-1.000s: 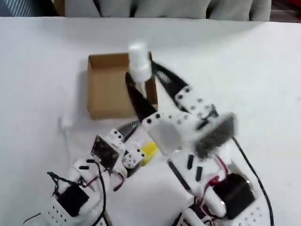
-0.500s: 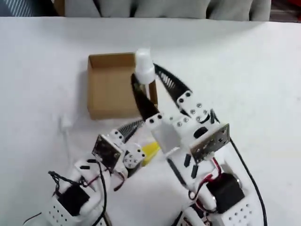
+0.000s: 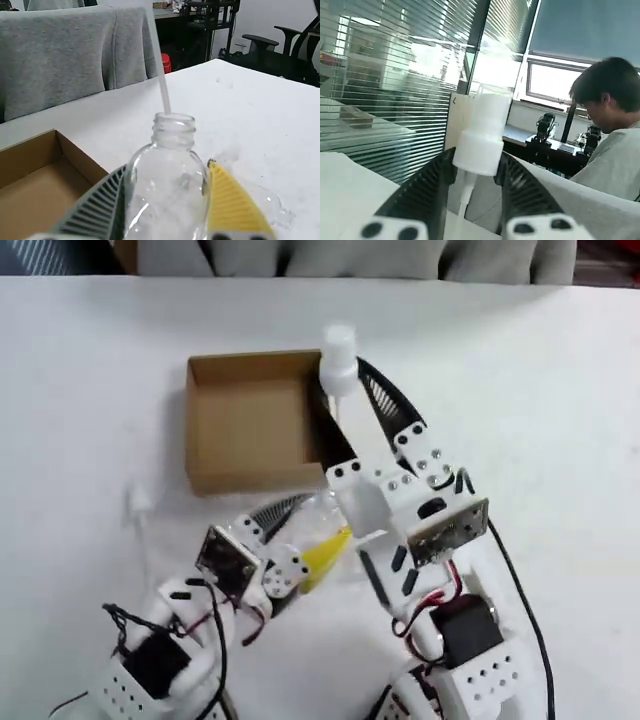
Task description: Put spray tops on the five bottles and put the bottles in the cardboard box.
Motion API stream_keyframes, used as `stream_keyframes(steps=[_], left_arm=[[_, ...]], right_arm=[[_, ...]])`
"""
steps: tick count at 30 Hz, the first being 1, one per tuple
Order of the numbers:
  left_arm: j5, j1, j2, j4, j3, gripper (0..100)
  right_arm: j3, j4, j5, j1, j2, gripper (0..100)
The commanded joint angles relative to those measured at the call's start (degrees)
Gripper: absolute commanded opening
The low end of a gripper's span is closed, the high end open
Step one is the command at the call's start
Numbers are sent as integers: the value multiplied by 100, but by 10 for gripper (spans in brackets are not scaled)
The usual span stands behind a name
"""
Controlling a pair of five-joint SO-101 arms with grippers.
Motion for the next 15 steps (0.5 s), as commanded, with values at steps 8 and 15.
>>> stream_keyframes(steps=[8,15], left_arm=[[-9,75,-40,9,-70,21],[-9,75,-40,9,-70,21]], right_arm=[[229,-101,-580,57,-101,16],[229,637,-958,13,-338,16]])
